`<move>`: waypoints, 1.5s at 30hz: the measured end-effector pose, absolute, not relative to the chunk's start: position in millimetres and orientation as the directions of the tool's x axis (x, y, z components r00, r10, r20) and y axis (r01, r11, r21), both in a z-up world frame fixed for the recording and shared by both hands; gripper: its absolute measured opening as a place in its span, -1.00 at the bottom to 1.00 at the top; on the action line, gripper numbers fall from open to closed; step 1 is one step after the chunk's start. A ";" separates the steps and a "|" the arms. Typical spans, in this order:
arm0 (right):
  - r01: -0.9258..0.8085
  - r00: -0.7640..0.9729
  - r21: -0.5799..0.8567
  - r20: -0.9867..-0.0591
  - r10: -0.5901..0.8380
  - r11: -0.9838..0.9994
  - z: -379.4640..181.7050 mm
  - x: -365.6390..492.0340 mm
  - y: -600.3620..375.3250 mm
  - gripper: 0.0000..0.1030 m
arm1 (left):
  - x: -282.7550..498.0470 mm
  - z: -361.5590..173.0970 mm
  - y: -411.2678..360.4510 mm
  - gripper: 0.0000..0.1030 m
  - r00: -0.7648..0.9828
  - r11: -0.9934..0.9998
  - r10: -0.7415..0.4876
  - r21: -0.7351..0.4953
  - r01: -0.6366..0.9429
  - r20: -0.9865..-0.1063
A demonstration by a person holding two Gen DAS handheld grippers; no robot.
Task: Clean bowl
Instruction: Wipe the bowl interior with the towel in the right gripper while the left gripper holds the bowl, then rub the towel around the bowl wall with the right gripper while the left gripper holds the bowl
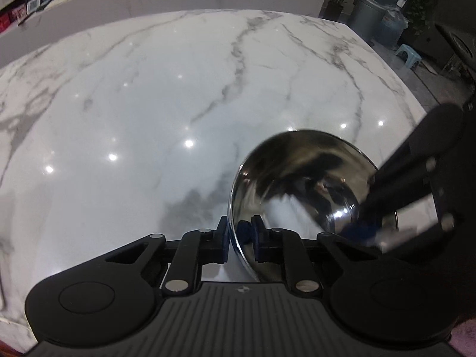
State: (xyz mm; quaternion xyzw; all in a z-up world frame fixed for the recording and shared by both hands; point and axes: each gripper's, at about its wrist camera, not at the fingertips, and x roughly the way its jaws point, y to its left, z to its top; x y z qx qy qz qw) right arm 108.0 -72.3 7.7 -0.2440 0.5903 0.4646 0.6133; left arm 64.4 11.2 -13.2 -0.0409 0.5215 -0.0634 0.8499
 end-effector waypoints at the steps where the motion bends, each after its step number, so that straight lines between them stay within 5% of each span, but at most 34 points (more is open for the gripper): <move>1: -0.859 -0.131 0.252 -0.950 0.284 0.446 7.7 107.2 -71.0 -0.81 | 64.4 -13.1 11.2 -0.74 0.448 0.988 -0.152 -0.137 0.066 -0.881; 6: -0.890 -0.103 0.192 -0.968 0.227 0.413 10.7 104.5 -66.5 -0.82 | 62.3 -13.2 12.0 -0.74 0.451 0.988 -0.156 -0.139 0.071 -0.879; 15: -0.948 0.171 -0.138 -0.981 0.092 0.287 17.7 91.9 -52.4 -0.83 | 60.5 -16.7 14.2 -0.74 0.424 0.981 -0.190 -0.188 0.046 -0.886; 26: -0.942 0.144 -0.099 -0.982 0.119 0.320 23.3 96.1 -51.2 -0.83 | 51.5 -18.4 11.9 -0.53 0.389 0.973 -0.225 -0.227 0.043 -0.893; 40: -0.889 -0.065 0.185 -0.957 0.284 0.420 29.4 97.5 -49.6 -0.79 | 56.2 -15.1 9.4 -0.71 0.437 0.988 -0.157 -0.148 0.054 -0.886; 45: -0.914 -0.075 0.162 -0.968 0.238 0.371 45.1 108.8 -66.3 -0.80 | 58.0 -12.2 6.9 -0.74 0.455 0.991 -0.133 -0.112 0.075 -0.880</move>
